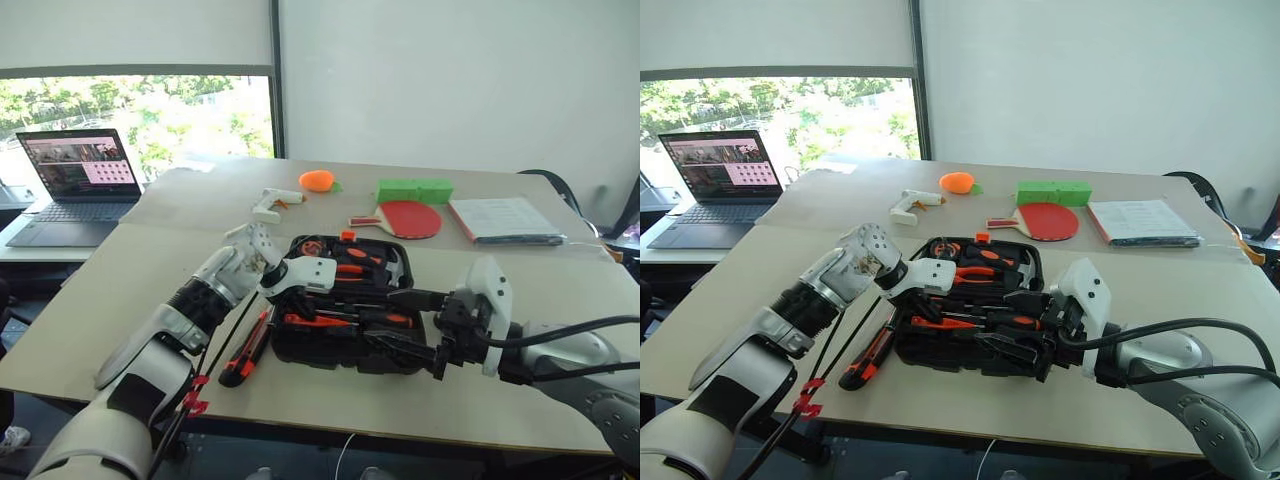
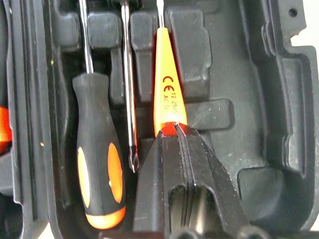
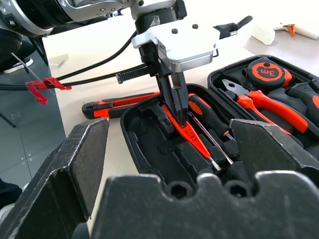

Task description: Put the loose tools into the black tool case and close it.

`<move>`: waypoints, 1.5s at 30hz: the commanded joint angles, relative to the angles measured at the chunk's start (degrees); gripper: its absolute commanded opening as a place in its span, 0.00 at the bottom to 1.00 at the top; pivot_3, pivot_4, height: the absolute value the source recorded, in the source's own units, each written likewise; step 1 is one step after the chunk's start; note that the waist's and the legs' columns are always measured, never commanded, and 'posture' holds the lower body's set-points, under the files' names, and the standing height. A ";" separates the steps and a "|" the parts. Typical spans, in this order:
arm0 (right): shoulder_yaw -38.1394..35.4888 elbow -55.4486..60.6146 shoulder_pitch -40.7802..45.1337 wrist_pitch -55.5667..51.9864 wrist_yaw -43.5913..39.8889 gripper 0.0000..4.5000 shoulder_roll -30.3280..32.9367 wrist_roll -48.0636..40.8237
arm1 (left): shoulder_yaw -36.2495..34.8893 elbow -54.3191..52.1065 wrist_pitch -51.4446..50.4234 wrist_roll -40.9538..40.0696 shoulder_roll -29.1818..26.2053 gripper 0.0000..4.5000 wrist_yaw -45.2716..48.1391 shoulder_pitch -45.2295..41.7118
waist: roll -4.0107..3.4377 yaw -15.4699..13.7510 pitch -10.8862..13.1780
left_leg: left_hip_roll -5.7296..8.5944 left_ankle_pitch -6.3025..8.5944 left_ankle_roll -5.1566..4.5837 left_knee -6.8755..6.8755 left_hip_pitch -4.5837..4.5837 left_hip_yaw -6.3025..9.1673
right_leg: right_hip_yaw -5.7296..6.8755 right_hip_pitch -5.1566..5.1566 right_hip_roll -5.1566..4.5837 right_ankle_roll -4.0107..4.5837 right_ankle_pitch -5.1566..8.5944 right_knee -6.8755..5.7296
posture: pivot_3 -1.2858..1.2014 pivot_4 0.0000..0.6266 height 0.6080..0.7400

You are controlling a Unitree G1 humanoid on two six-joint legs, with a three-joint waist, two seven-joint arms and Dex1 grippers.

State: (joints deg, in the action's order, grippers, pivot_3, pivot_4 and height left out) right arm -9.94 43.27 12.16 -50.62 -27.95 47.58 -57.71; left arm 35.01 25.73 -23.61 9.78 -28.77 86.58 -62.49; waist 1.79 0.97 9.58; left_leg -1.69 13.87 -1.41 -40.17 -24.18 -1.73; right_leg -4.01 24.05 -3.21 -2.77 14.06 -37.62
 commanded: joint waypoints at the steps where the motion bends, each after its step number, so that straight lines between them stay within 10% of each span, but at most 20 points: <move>1: -1.52 1.05 0.67 0.65 0.07 1.00 0.29 -1.17 | 2.06 0.89 -0.21 2.74 -1.44 0.01 0.88 2.34 | -0.05 0.09 -0.03 | -0.01 0.00 0.00 0.01 0.00 0.00 | 0.00 0.00 0.01 0.00 0.00 0.00 | 0.52 0.24 0.97; 13: -1.82 0.72 1.39 0.70 -0.32 1.00 0.44 -1.54 | -2.24 0.72 -1.76 1.10 -0.84 0.01 0.32 1.32 | -0.25 -0.11 -0.19 | 0.00 0.00 0.00 -0.01 0.01 -0.02 | -0.01 -0.02 0.01 0.00 0.00 0.01 | 0.52 0.24 0.97; 19: -2.56 -0.34 3.27 0.52 -1.12 1.00 1.23 -3.25 | -12.86 -10.82 -17.85 -6.38 -8.30 0.01 2.13 1.27 | -0.22 0.45 -0.12 | -0.07 -0.01 0.00 0.05 -0.18 0.04 | -0.01 0.23 0.10 0.05 0.00 -0.01 | 0.52 0.24 0.97; 27: 1.39 -4.60 7.94 1.53 -6.65 1.00 2.02 -0.30 | -17.41 -29.50 -37.39 -9.59 -25.85 0.64 -1.36 11.04 | -0.21 0.64 -0.11 | -0.07 0.00 0.00 0.30 -0.10 0.03 | -0.01 0.23 0.05 0.07 0.04 0.10 | 0.52 0.24 0.97; 32: 3.60 -6.11 10.41 1.55 -8.21 1.00 0.83 1.13 | -15.68 -34.54 -54.56 -13.36 -26.60 1.00 -6.79 11.26 | 0.00 -0.36 0.02 | -0.06 -0.04 0.05 0.12 -0.15 0.04 | 0.07 0.21 0.03 0.06 0.04 0.04 | 0.52 0.24 0.97; 45: 2.93 -2.68 7.59 0.80 -5.16 1.00 -1.54 1.22 | -4.06 -34.88 -68.89 -23.94 -19.32 1.00 -23.09 7.92 | 0.02 -0.07 0.03 | -0.04 -0.03 0.05 0.23 -0.15 0.05 | 0.02 0.27 0.03 0.06 0.07 0.01 | 0.52 0.24 0.97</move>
State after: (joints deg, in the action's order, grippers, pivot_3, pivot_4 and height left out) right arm -5.22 38.57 19.93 -50.51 -33.85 46.22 -55.93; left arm 30.49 -8.93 -91.92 -12.67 -48.01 64.78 -53.01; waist 1.82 0.90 9.60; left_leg -1.72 13.84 -1.36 -39.95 -24.33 -1.67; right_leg -3.98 24.31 -3.18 -2.71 14.12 -37.61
